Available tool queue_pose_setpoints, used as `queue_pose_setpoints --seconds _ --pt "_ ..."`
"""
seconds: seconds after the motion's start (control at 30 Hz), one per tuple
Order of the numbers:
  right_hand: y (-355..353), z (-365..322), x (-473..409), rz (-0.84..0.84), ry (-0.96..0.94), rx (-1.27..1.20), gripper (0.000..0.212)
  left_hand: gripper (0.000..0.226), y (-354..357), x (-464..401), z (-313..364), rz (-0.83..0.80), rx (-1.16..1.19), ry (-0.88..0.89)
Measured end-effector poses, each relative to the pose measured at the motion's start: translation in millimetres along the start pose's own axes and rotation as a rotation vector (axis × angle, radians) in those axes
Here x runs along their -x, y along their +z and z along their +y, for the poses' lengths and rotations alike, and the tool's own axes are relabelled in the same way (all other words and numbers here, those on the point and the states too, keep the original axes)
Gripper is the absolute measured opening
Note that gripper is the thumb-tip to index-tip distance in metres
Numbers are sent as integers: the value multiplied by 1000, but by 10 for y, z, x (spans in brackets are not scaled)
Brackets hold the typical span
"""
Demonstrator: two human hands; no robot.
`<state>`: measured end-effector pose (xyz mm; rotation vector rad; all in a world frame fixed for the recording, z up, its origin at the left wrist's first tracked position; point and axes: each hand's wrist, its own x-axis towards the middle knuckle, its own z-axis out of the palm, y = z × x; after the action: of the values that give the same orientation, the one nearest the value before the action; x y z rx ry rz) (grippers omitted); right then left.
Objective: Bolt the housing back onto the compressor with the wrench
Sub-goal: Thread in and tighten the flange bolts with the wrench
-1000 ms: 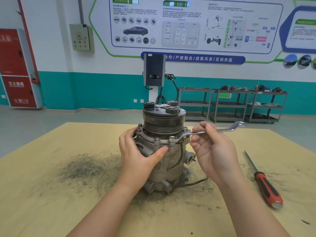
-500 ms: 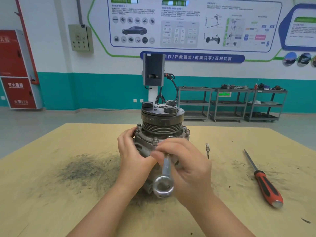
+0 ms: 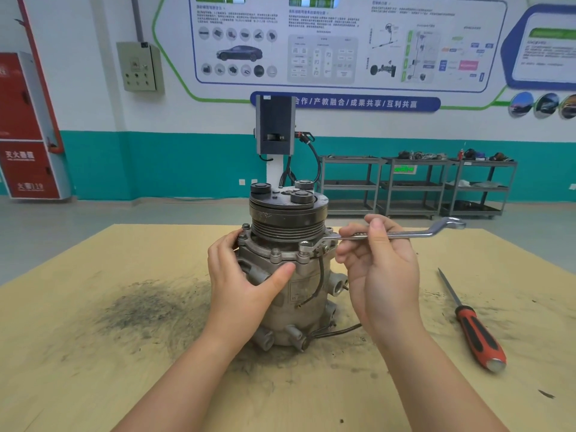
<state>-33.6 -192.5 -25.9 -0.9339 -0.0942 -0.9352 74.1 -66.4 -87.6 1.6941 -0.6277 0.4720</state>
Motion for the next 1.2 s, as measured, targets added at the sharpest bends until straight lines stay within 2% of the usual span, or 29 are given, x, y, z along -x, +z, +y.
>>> queue_pose_setpoints --seconds 0.23,0.3,0.37,0.43,0.5,0.57,0.7,0.77,0.83,0.9,1.03,1.1,1.2 --pt "-85 -30 -99 -42 198 -79 17 103 -16 11 18 -12 22 -12" --pt "-60 35 -45 0 103 -22 19 100 -10 3 9 -7 26 -14" --pt "-14 106 51 32 -79 83 19 99 -9 5 10 -6 31 -15" --pt "29 154 132 20 -249 175 19 99 -7 8 3 -3 38 -16" --pt "46 153 161 -15 -328 223 18 97 -2 18 -17 0 47 -28" --pt "24 115 90 -3 -254 201 17 97 1 16 -26 7 62 -34" --pt "-70 93 -83 53 166 -43 19 104 10 24 -12 -6 99 -53" --pt "-75 121 -82 71 185 -92 18 106 7 33 1 -13 107 -50" --pt "-48 150 -20 65 32 -15 17 102 5 36 13 -20 107 -51" --pt "-19 174 61 20 -200 134 17 97 4 39 28 -22 105 -55" --pt "21 222 191 -88 -586 371 16 98 2 42 32 -23 114 -64" --pt "16 251 230 -169 -674 450 17 97 7 39 23 -19 119 -60" --pt "12 295 285 -240 -668 526 21 94 15 40 0 -14 116 -42"
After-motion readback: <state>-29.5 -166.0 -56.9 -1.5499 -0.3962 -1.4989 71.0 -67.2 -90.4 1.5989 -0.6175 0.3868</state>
